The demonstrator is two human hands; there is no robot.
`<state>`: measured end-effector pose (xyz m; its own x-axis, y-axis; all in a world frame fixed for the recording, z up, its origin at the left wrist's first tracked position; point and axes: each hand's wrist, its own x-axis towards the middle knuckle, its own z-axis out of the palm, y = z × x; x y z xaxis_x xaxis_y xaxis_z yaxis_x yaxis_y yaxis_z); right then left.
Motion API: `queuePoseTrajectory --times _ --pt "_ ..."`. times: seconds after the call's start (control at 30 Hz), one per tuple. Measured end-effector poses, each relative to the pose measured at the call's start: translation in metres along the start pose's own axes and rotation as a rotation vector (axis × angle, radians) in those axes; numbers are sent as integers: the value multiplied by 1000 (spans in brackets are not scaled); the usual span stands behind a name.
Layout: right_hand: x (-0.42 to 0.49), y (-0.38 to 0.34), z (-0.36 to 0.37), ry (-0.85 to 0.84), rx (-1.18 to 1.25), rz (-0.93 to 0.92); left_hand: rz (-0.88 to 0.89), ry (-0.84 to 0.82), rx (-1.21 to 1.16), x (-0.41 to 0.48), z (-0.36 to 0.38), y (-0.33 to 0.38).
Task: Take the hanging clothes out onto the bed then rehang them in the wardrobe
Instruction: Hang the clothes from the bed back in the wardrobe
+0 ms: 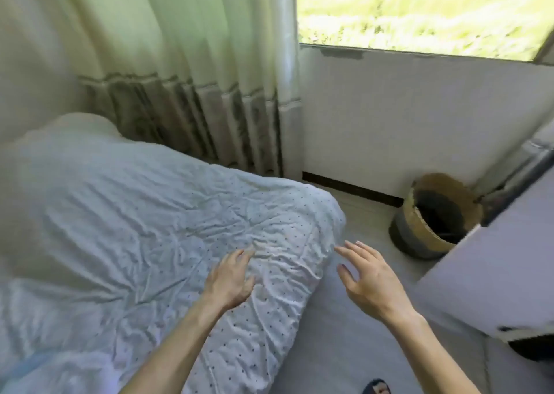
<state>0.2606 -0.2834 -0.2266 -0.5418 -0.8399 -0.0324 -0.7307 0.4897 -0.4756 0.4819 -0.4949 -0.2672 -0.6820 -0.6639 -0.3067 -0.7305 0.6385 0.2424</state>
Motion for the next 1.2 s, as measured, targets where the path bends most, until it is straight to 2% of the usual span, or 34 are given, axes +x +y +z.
queuePoseTrajectory --times 0.13,0.27,0.43,0.57,0.73,0.9,1.03,1.2 --pt "20 -98 49 -188 -33 -309 -340 99 -114 -97 3 -111" --pt "20 -190 94 -361 -111 -600 -628 159 -212 -204 22 -174" --pt "-2 -274 128 -514 -159 -934 -958 251 -311 -313 50 -201" --pt "-18 -310 148 -582 -161 -1116 -1138 310 -377 -373 72 -192" --pt "-46 -328 175 -666 -151 -1236 -1314 397 -433 -426 103 -174" --pt "-70 -342 205 -766 -201 -1280 -1369 333 -438 -453 116 -180" --pt "-87 -355 242 -841 -292 -1293 -1395 252 -497 -467 132 -216" --pt "-107 -385 318 -951 -419 -1192 -1322 159 -501 -467 155 -298"
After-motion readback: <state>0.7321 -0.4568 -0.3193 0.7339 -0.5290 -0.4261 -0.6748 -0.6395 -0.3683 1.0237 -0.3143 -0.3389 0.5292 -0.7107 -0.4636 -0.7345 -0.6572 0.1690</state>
